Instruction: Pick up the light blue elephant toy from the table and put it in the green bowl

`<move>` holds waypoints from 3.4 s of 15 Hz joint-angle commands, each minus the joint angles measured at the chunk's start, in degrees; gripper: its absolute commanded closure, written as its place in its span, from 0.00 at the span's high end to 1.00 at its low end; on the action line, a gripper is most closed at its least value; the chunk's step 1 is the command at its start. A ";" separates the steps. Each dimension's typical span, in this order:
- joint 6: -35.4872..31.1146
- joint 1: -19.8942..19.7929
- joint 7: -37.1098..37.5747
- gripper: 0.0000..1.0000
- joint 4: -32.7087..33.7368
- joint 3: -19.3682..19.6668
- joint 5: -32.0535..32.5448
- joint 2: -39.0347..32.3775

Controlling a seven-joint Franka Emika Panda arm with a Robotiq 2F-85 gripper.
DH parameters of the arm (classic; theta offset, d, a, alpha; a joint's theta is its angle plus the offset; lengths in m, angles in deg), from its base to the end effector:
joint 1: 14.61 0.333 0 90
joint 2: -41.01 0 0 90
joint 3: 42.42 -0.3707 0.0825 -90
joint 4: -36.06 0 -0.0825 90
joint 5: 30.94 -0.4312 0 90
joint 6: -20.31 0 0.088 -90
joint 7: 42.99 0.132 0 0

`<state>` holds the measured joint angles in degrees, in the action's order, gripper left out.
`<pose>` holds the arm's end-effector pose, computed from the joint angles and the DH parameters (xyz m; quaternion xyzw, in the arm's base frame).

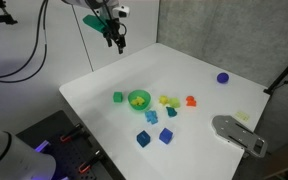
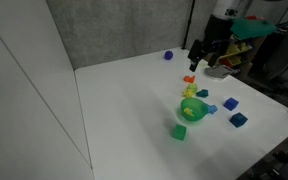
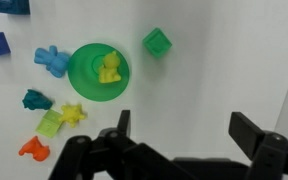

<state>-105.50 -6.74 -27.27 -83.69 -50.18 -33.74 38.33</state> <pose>0.5807 0.1647 0.4116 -0.9992 0.0147 -0.0222 0.0305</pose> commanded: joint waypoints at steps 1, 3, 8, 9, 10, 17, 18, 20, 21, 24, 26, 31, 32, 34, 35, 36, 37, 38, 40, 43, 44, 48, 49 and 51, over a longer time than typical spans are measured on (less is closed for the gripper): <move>3.86 -0.38 4.19 1.00 7.34 1.35 3.22 -6.87; 5.32 -0.45 5.70 1.00 10.12 2.68 4.48 -10.08; 6.55 -0.77 7.75 1.00 15.12 6.50 5.93 -17.36; 6.33 -0.93 7.86 1.00 15.85 7.29 5.94 -18.79; 6.41 -1.08 7.96 1.00 16.58 8.00 5.75 -20.08; 6.20 -3.29 10.87 1.00 20.33 12.56 3.85 -28.50; 6.02 -3.56 11.65 1.00 20.65 13.09 3.73 -29.30; 5.10 -4.38 13.34 1.00 20.83 14.01 2.91 -30.67; 4.03 -4.71 14.23 1.00 20.49 14.45 2.45 -31.07; 0.29 -6.22 15.80 1.00 19.22 14.76 -1.18 -31.79; -2.90 -7.03 16.56 1.00 18.40 14.76 -4.04 -32.09; -4.38 -6.89 15.31 1.00 18.30 14.98 -5.52 -32.36; -4.48 -6.87 15.42 1.00 18.30 14.93 -5.62 -32.36; -5.06 -6.77 16.34 1.00 18.42 15.30 -5.52 -32.77; -4.74 -7.00 16.63 1.00 18.55 15.45 -5.73 -33.24; -4.94 -7.05 16.81 1.00 18.44 15.70 -5.66 -33.59; -5.48 -7.06 17.06 1.00 18.19 16.04 -5.60 -33.97; -6.50 -7.38 16.69 1.00 17.81 16.00 -6.12 -34.28; -8.99 -7.69 16.43 1.00 17.23 16.19 -6.58 -35.42; -11.94 -8.45 15.69 1.00 16.66 15.69 -7.89 -37.62; -12.18 -8.57 15.68 1.00 16.58 15.58 -8.42 -38.42; -12.81 -8.05 16.82 1.00 15.97 16.41 -9.09 -41.19; -12.98 -7.95 16.91 1.00 15.72 16.56 -9.11 -41.65; -13.92 -7.81 16.88 1.00 15.23 16.80 -8.97 -42.61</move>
<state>-117.85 -14.64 -11.35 -67.65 -33.76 -41.91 -3.64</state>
